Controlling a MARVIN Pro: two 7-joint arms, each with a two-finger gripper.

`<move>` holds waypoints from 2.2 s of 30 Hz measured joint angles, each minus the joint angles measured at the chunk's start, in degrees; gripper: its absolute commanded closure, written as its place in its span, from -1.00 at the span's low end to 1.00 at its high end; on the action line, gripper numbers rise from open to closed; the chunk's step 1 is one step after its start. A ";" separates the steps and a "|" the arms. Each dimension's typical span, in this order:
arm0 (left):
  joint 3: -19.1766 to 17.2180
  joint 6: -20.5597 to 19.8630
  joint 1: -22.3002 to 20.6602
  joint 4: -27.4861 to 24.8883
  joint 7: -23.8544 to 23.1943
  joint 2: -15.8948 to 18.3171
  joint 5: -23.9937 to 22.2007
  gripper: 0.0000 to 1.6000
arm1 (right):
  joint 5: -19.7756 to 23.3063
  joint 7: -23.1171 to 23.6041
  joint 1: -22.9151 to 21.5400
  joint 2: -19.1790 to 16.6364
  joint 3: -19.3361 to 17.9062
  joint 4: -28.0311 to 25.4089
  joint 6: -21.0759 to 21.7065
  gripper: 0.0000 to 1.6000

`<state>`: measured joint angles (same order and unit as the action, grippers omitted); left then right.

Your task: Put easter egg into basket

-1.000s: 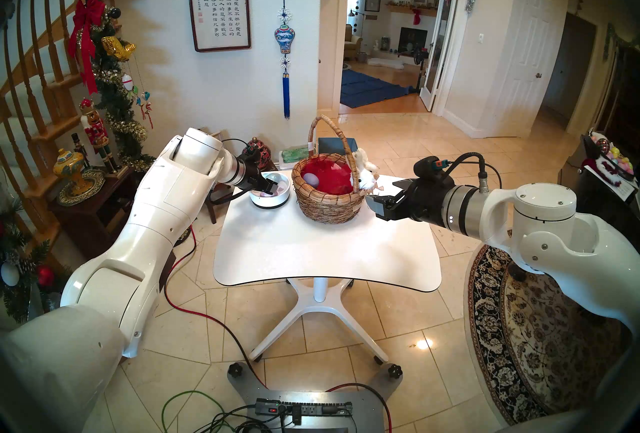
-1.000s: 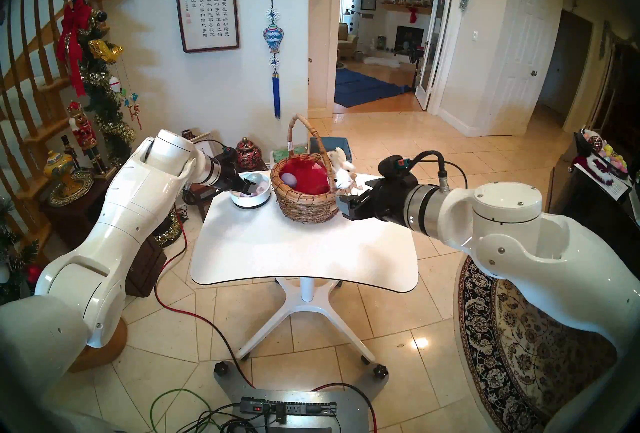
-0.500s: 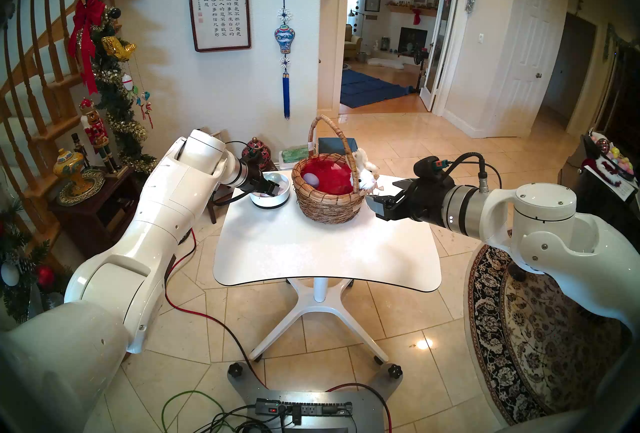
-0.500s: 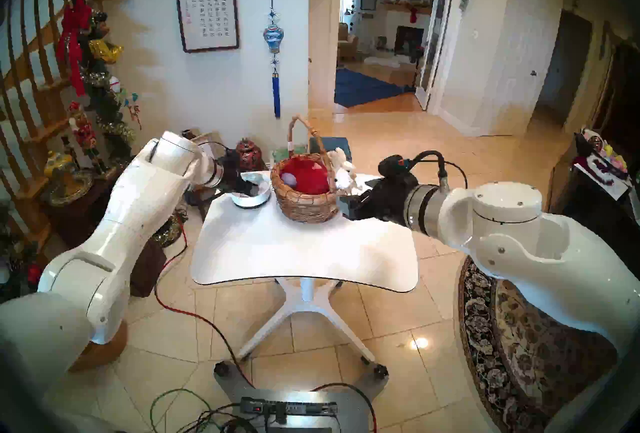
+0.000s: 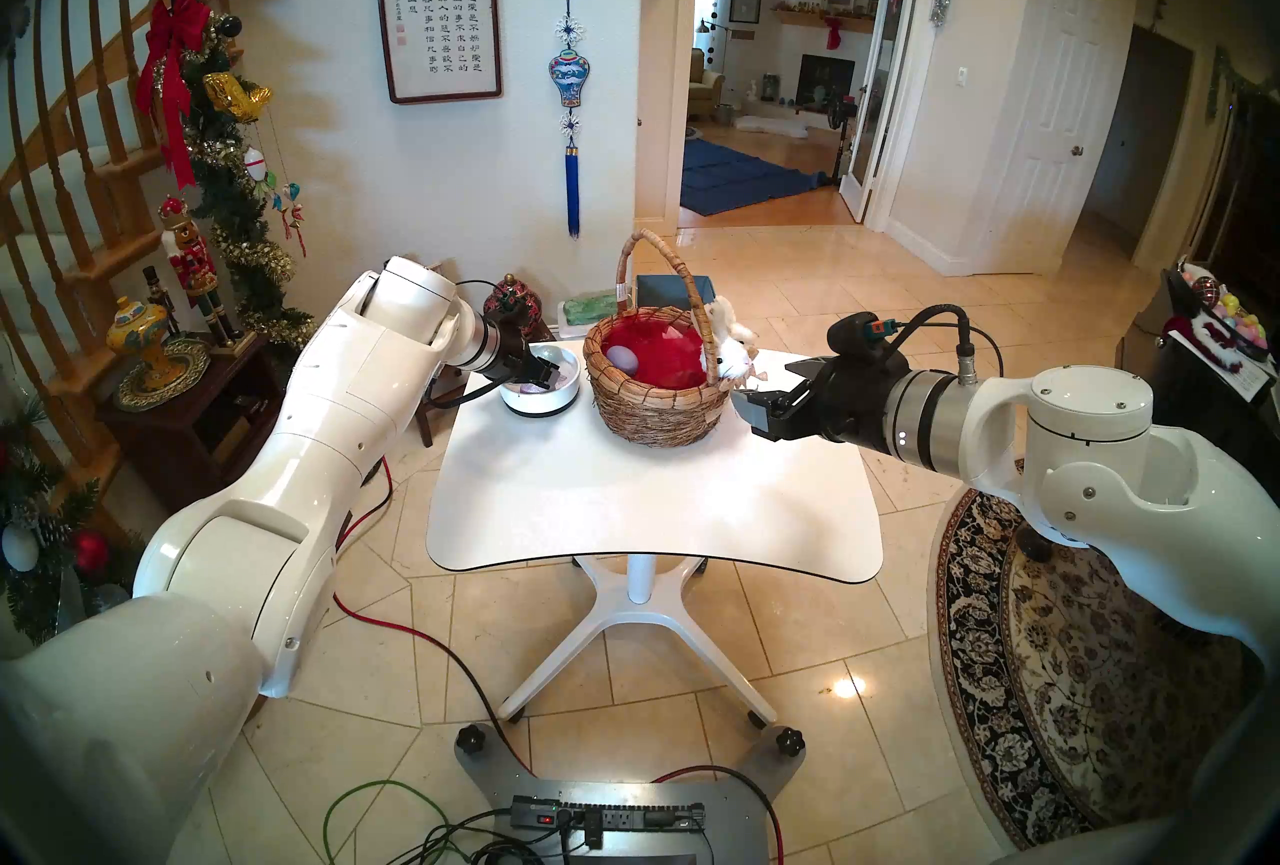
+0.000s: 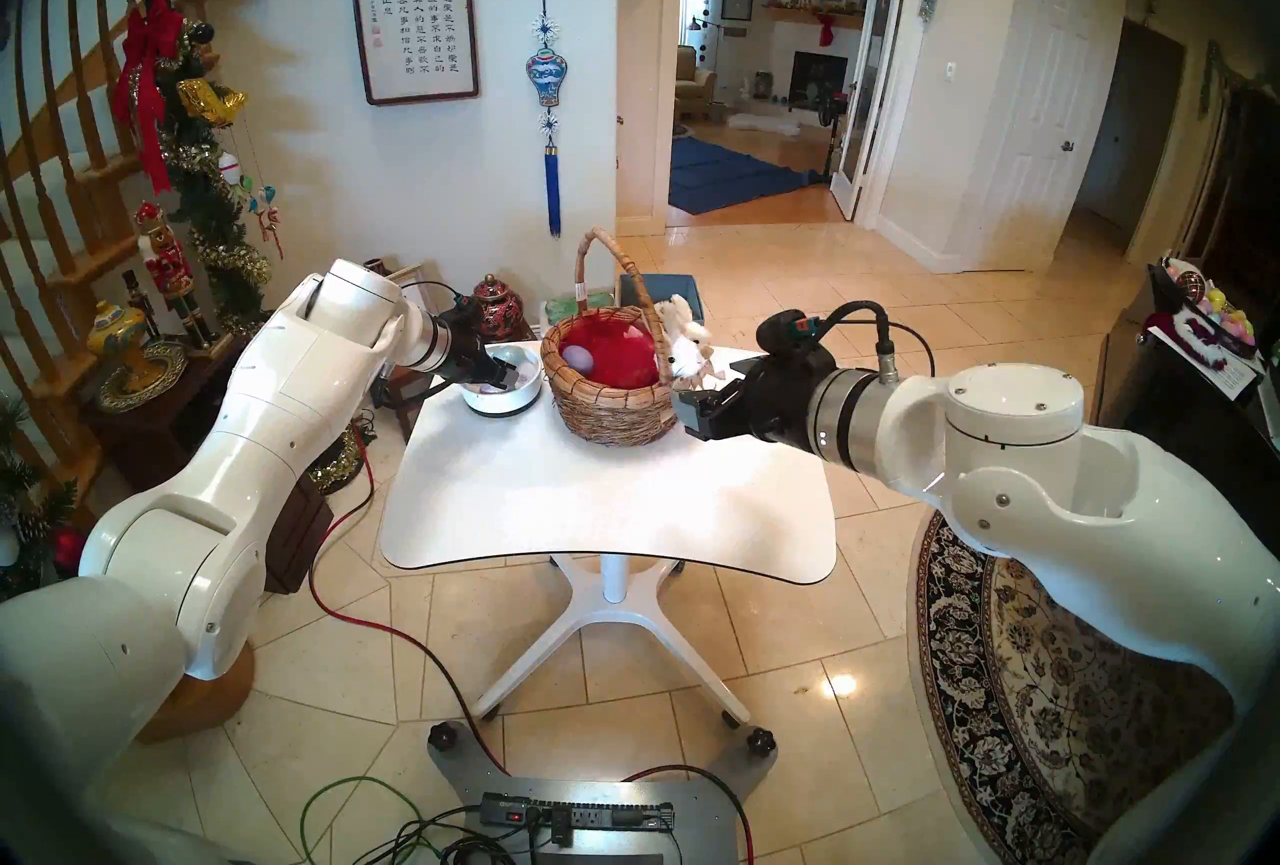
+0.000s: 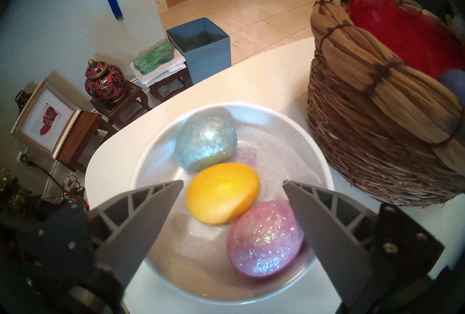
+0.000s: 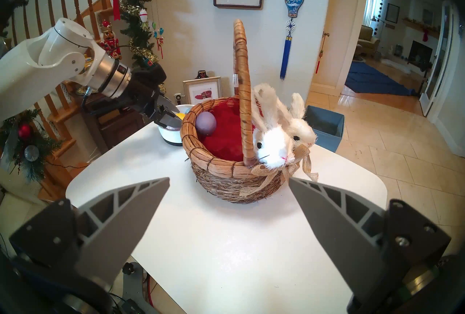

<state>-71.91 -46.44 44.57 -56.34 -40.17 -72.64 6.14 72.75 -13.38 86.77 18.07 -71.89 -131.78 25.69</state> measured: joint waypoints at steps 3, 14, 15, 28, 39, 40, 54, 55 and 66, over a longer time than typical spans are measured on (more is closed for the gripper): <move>0.09 0.01 -0.13 0.00 -0.12 -0.06 0.13 -0.75 | 0.00 0.00 -0.01 0.00 0.00 0.00 0.00 -1.00; 0.35 -0.02 -0.18 -0.26 -0.97 -0.07 0.56 -0.82 | 0.01 0.00 -0.01 0.00 0.01 0.00 0.00 -1.00; 0.36 -0.05 -0.18 -0.32 -1.00 -0.07 0.62 -0.83 | 0.01 0.00 -0.01 0.00 0.01 0.00 0.00 -1.00; 0.16 -1.45 -0.14 -0.47 0.38 -0.27 1.35 -0.84 | 0.01 0.00 -0.02 0.00 0.01 0.00 0.00 -1.00; 0.33 -1.47 -0.15 -0.23 0.59 -0.42 1.62 -0.80 | 0.01 0.00 -0.02 0.00 0.02 0.00 0.00 -1.00; 0.36 -1.47 -0.15 -0.21 0.45 -0.42 1.64 -0.76 | 0.01 0.00 -0.02 0.00 0.02 0.00 0.00 -1.00; 0.41 -1.74 -0.37 -0.17 -0.50 -0.45 2.08 0.07 | 0.01 0.00 -0.03 0.00 0.03 0.00 0.00 -1.00; 0.39 -1.78 -0.38 -0.18 -0.52 -0.45 2.12 0.07 | 0.01 0.00 -0.03 0.00 0.03 0.00 0.00 -1.00; -0.64 -2.02 -0.38 -0.40 0.11 -0.70 2.17 0.06 | 0.01 0.00 -0.04 -0.01 0.03 0.00 0.00 -1.00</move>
<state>-72.55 -48.46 44.20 -56.74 -40.06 -73.34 8.32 72.76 -13.38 86.73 18.06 -71.86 -131.78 25.69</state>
